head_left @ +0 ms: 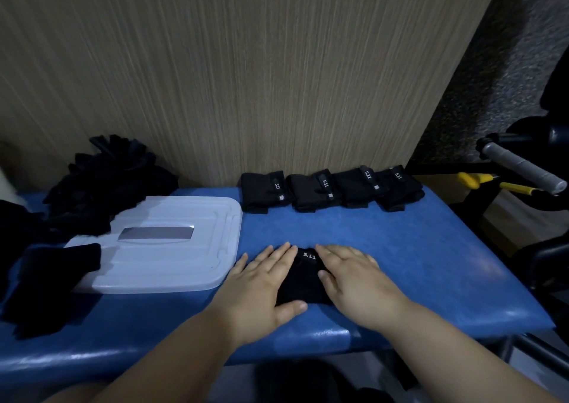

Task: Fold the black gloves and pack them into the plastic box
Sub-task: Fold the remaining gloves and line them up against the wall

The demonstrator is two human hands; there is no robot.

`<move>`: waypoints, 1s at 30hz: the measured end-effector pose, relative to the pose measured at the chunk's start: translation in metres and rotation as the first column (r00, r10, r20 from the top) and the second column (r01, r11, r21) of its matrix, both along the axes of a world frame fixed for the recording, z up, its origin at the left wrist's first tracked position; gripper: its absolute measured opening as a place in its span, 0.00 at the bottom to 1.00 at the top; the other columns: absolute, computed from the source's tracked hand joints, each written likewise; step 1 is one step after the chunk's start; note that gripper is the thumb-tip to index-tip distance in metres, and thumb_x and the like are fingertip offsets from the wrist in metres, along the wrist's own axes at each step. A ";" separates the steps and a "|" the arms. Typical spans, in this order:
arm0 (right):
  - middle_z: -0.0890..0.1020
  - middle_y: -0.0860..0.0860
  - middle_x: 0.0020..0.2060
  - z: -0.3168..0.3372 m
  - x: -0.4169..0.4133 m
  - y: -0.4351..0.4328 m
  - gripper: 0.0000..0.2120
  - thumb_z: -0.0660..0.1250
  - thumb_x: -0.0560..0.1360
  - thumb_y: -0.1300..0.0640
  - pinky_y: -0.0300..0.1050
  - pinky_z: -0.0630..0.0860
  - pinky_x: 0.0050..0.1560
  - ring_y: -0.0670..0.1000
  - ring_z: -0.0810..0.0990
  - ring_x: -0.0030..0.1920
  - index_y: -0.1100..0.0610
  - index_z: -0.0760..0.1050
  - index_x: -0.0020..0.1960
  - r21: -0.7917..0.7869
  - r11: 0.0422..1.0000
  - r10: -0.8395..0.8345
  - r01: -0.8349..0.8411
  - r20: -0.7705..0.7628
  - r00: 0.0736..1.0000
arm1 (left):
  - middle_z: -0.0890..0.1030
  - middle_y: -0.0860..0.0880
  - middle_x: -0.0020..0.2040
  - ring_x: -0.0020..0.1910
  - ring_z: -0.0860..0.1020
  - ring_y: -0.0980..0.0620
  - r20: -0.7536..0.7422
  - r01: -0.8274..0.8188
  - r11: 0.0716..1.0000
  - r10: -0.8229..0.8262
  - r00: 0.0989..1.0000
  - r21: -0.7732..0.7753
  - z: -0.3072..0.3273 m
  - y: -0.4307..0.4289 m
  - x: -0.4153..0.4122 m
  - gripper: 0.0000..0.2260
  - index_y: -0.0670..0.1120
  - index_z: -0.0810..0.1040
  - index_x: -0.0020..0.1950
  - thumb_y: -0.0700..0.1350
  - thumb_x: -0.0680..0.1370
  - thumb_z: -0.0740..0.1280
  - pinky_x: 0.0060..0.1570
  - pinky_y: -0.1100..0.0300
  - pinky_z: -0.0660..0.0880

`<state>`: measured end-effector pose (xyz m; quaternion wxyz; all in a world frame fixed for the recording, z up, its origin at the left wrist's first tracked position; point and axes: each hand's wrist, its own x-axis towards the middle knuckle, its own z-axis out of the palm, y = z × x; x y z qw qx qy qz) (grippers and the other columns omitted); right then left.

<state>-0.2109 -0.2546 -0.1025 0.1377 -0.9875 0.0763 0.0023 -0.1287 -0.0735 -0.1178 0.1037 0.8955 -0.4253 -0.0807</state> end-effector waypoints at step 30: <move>0.83 0.41 0.40 0.004 0.000 0.007 0.11 0.67 0.72 0.39 0.46 0.79 0.47 0.41 0.81 0.42 0.43 0.79 0.50 0.426 0.880 -0.229 0.211 -0.010 0.973 | 0.84 0.53 0.46 0.47 0.82 0.56 -0.784 -0.689 0.649 0.225 0.579 -0.323 0.020 -0.012 0.003 0.17 0.47 0.75 0.62 0.51 0.75 0.71 0.46 0.64 0.75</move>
